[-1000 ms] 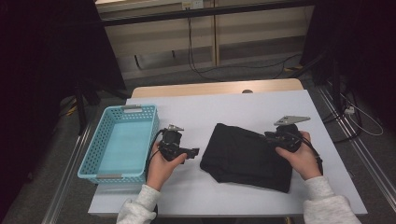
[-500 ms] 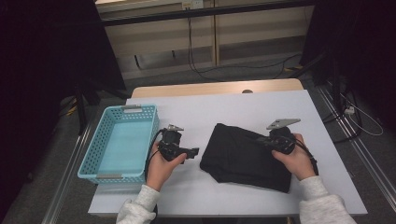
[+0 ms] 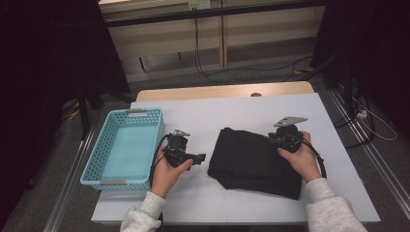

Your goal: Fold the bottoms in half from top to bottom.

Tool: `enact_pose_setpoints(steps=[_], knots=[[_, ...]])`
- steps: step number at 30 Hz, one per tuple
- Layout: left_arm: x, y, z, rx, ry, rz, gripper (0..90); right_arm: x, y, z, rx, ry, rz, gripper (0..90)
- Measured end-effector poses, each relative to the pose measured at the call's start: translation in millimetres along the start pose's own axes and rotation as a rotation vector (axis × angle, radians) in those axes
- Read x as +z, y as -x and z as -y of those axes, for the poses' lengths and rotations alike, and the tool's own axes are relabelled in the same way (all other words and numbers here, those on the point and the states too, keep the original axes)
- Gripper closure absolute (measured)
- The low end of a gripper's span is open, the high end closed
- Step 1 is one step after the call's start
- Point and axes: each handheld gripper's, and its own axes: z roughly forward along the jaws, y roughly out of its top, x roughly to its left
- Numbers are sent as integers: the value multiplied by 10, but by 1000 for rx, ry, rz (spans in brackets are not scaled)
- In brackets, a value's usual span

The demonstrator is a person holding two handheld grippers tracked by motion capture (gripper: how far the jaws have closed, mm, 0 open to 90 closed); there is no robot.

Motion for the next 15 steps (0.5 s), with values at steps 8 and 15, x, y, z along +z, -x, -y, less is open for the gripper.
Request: enact_pose_setpoints(steps=[8,15], knots=[[38,-11,-3,-2,-4,-5,125,-297,-124,216,5,9,-59,614],[56,28,-16,12,-12,5,125,-461,-245,442,2,-28,-73,601]])
